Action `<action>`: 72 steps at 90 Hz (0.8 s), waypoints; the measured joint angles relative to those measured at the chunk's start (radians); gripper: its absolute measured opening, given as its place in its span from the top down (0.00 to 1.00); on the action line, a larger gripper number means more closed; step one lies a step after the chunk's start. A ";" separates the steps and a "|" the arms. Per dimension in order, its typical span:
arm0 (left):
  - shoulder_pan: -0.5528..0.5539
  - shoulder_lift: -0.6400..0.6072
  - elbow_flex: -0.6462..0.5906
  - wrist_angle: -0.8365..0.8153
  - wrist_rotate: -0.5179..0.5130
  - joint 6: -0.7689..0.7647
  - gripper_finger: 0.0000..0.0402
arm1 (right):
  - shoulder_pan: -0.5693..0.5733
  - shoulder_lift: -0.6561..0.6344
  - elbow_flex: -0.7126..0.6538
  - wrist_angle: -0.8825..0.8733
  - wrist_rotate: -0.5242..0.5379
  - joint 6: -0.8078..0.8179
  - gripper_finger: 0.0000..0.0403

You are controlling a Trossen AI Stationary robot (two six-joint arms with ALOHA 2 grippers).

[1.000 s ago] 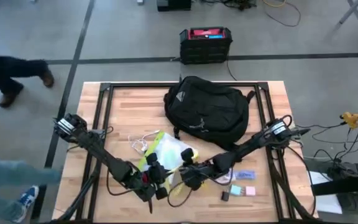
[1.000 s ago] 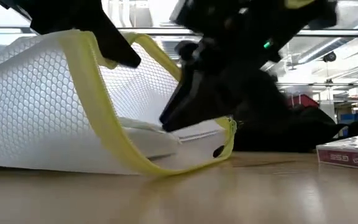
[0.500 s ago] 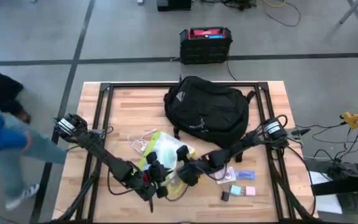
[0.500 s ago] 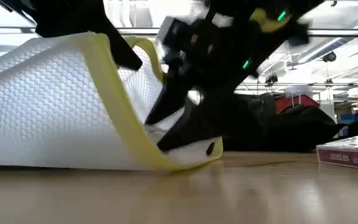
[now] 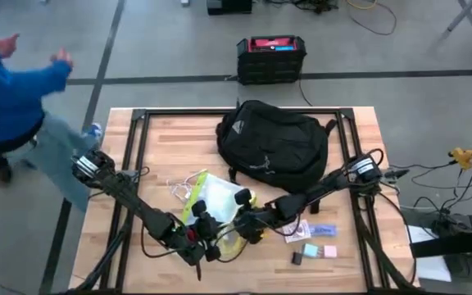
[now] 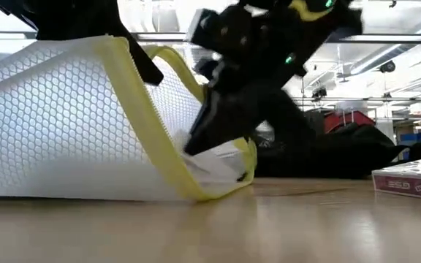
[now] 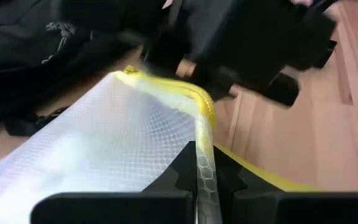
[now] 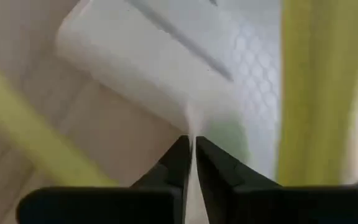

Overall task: Unpack backpack
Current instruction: Remove the packed green earphone from the yellow green zip bag

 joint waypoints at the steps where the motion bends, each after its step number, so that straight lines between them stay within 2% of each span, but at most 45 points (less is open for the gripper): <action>1: 0.000 0.000 0.000 -0.001 0.000 -0.001 1.00 | 0.004 -0.005 0.002 -0.011 0.000 0.004 0.97; 26: 0.000 0.000 -0.013 -0.001 -0.001 -0.030 1.00 | 0.136 -0.189 -0.007 -0.363 0.006 0.140 1.00; 35: 0.000 0.000 -0.019 0.001 -0.001 -0.033 1.00 | 0.150 -0.247 -0.033 -0.399 0.030 0.206 1.00; 44: 0.002 0.000 -0.019 0.010 -0.001 -0.032 1.00 | 0.148 -0.265 -0.071 -0.310 0.027 0.258 1.00; 53: 0.002 0.000 -0.019 0.026 -0.002 -0.030 1.00 | 0.143 -0.240 -0.124 -0.130 0.025 0.252 0.96; 64: 0.003 0.001 -0.018 0.034 -0.002 -0.028 1.00 | 0.119 -0.189 -0.168 0.079 0.062 0.230 0.85; 72: 0.003 0.001 -0.018 0.036 -0.001 -0.028 1.00 | 0.086 -0.144 -0.168 0.162 0.076 0.259 0.73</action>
